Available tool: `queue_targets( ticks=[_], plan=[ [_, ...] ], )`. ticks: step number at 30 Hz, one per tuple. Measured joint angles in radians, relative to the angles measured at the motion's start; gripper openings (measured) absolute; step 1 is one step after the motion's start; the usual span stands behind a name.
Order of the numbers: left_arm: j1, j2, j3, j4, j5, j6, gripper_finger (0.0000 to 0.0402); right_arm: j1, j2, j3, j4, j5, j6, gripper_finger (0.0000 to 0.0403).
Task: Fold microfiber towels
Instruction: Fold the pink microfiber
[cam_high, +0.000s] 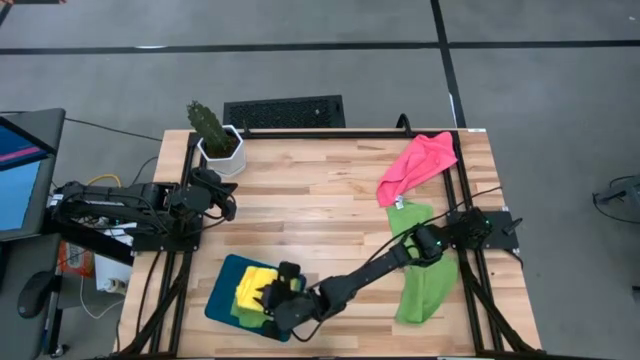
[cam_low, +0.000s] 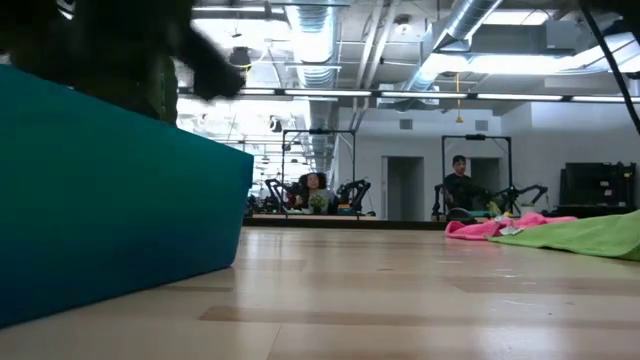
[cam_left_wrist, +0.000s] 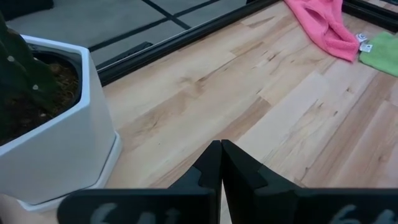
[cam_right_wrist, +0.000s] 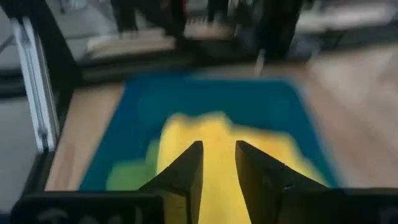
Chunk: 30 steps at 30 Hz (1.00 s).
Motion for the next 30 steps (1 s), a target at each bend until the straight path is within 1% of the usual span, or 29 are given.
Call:
queue_targets(
  ticks=[4, 6, 9, 11, 12, 14, 16, 17, 18, 21, 24, 26, 28, 30],
  plan=[
    [0.0, 0.0, 0.0, 0.001, 0.001, 0.0, 0.0, 0.011, -0.072, 0.002, -0.02, 0.056, -0.116, 0.0119],
    [0.0, 0.0, 0.0, 0.015, 0.004, 0.0, 0.0, 0.016, -0.115, 0.001, -0.137, 0.099, -0.123, 0.0118],
    [0.0, 0.009, 0.0, 0.098, 0.057, 0.034, 0.0, 0.034, -0.204, 0.001, -0.447, 0.233, -0.006, 0.0118],
    [0.0, 0.034, 0.0, 0.181, 0.099, 0.083, 0.0, 0.046, -0.27, 0.002, -0.723, 0.322, 0.147, 0.0119],
    [0.0, 0.049, 0.0, 0.223, 0.109, 0.108, 0.0, 0.05, -0.303, 0.002, -0.863, 0.346, 0.243, 0.0119],
    [0.0, 0.088, 0.0, 0.312, 0.109, 0.151, 0.0, 0.052, -0.354, 0.002, -1.177, 0.343, 0.448, 0.0119],
    [0.002, 0.137, 0.001, 0.419, 0.099, 0.197, 0.0, 0.05, -0.39, 0.001, -1.422, 0.287, 0.578, 0.0119],
    [0.007, 0.159, 0.001, 0.466, 0.107, 0.221, 0.0001, 0.048, -0.405, -0.01, -1.448, 0.283, 0.615, 0.0119],
    [0.017, 0.186, 0.001, 0.516, 0.135, 0.245, 0.0003, 0.043, -0.43, -0.048, -1.419, 0.296, 0.613, 0.0119],
    [0.062, 0.277, 0.001, 0.663, 0.287, 0.291, 0.002, 0.018, -0.522, -0.171, -1.342, 0.312, 0.607, 0.0119],
    [0.121, 0.362, 0.002, 0.779, 0.447, 0.308, 0.005, -0.023, -0.604, -0.332, -1.464, 0.233, 0.712, 0.0119],
    [0.16, 0.423, 0.01, 0.818, 0.529, 0.317, 0.0075, -0.046, -0.653, -0.457, -1.412, 0.226, 0.748, 0.0119],
    [0.192, 0.483, 0.029, 0.826, 0.572, 0.336, 0.0098, -0.05, -0.729, -0.585, -1.383, 0.207, 0.765, 0.0119],
    [0.219, 0.544, 0.06, 0.842, 0.591, 0.37, 0.0118, -0.056, -0.813, -0.716, -1.298, 0.21, 0.778, 0.0119]
  ],
)
